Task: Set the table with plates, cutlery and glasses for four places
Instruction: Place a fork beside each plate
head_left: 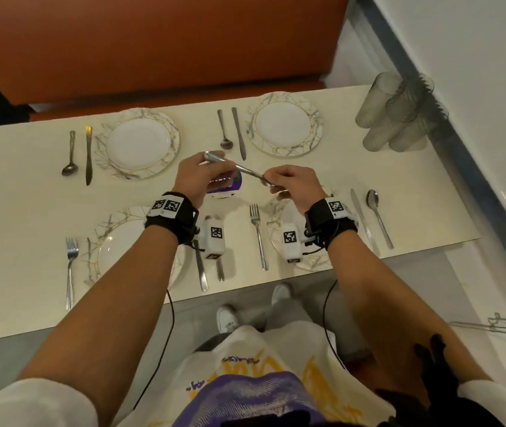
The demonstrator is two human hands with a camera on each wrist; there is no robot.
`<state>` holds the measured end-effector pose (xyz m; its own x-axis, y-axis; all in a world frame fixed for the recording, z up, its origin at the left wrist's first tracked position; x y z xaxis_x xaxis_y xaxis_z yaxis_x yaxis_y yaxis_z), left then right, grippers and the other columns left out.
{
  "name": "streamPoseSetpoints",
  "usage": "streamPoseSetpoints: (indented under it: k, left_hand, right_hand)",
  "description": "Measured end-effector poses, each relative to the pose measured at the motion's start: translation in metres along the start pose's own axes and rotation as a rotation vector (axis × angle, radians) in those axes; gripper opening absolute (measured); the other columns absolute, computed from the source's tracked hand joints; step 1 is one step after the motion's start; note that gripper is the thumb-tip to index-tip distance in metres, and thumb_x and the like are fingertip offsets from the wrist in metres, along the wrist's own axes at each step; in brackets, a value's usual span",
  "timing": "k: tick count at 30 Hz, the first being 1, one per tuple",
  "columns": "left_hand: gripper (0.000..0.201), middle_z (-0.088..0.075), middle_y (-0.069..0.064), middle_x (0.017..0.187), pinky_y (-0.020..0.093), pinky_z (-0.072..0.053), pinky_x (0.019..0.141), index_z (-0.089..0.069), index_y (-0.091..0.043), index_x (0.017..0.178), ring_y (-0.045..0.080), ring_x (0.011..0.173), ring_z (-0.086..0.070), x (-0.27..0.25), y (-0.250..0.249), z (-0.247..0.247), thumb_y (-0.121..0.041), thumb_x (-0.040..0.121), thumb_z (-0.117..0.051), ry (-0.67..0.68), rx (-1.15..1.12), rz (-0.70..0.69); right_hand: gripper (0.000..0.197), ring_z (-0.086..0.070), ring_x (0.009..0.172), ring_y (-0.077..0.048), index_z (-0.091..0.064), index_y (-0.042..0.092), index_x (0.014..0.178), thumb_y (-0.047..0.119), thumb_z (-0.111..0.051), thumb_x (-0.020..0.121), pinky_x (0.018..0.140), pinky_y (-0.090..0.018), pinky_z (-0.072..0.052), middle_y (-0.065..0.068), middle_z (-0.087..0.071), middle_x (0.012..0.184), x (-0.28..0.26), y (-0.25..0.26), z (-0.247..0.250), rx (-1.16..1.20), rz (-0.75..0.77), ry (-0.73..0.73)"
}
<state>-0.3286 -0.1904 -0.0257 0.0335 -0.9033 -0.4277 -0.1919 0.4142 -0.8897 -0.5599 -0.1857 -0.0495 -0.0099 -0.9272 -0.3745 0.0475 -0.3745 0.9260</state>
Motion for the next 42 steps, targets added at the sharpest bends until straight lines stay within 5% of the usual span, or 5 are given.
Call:
streamPoseSetpoints:
  k: [13, 22, 30, 37, 42]
  left_hand:
    - [0.021, -0.072, 0.015, 0.091, 0.036, -0.063, 0.072, -0.071, 0.002, 0.11, 0.023, 0.08, -0.07, 0.059, -0.02, -0.089, -0.003, 0.09, -0.076, -0.023, 0.007, -0.059]
    - [0.024, -0.074, 0.009, 0.093, 0.034, -0.064, 0.071, -0.073, -0.006, 0.113, 0.019, 0.081, -0.071, 0.117, -0.028, -0.156, -0.013, 0.09, -0.079, -0.087, 0.083, -0.024]
    - [0.021, -0.073, 0.012, 0.097, 0.034, -0.065, 0.074, -0.073, -0.007, 0.112, 0.022, 0.081, -0.07, 0.158, -0.014, -0.172, -0.012, 0.092, -0.077, -0.173, 0.133, 0.055]
    - [0.019, -0.075, 0.019, 0.103, 0.043, -0.065, 0.082, -0.076, -0.008, 0.108, 0.028, 0.087, -0.071, 0.177, 0.001, -0.176, -0.016, 0.09, -0.079, -0.203, 0.176, 0.091]
    - [0.017, -0.075, 0.023, 0.107, 0.051, -0.064, 0.086, -0.077, -0.011, 0.104, 0.031, 0.089, -0.071, 0.182, 0.009, -0.176, -0.018, 0.089, -0.081, -0.216, 0.177, 0.114]
  right_hand:
    - [0.012, -0.069, 0.08, -0.004, -0.078, 0.016, 0.091, 0.026, -0.073, 0.089, 0.07, -0.007, -0.045, 0.008, -0.076, 0.085, 0.039, 0.045, 0.016, -0.509, 0.274, -0.045]
    - [0.009, -0.072, 0.084, -0.017, -0.077, 0.016, 0.092, 0.022, -0.078, 0.085, 0.082, -0.031, -0.058, -0.001, -0.076, 0.088, 0.125, 0.051, 0.109, -0.451, 0.213, -0.085]
    - [0.014, -0.064, 0.082, -0.015, -0.078, 0.012, 0.097, 0.02, -0.071, 0.089, 0.077, -0.024, -0.05, -0.005, -0.076, 0.094, 0.22, 0.027, 0.189, -0.576, 0.05, -0.223]
    - [0.013, -0.064, 0.067, -0.016, -0.076, 0.004, 0.088, 0.005, -0.063, 0.089, 0.052, -0.006, -0.04, -0.011, -0.075, 0.088, 0.263, -0.013, 0.205, -0.656, -0.029, -0.237]
    - [0.011, -0.071, 0.084, -0.03, -0.077, 0.002, 0.082, 0.004, -0.067, 0.086, 0.067, -0.024, -0.05, -0.015, -0.076, 0.087, 0.284, -0.021, 0.211, -0.688, -0.025, -0.22]
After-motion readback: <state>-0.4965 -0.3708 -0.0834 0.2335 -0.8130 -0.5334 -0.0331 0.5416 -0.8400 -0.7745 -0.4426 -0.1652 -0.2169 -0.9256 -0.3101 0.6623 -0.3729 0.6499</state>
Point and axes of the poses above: each hand's wrist, its own x-axis towards the middle knuckle, its own z-axis out of the back of the hand, y = z × x, the point moved 7 cm from there along x, towards the middle knuckle
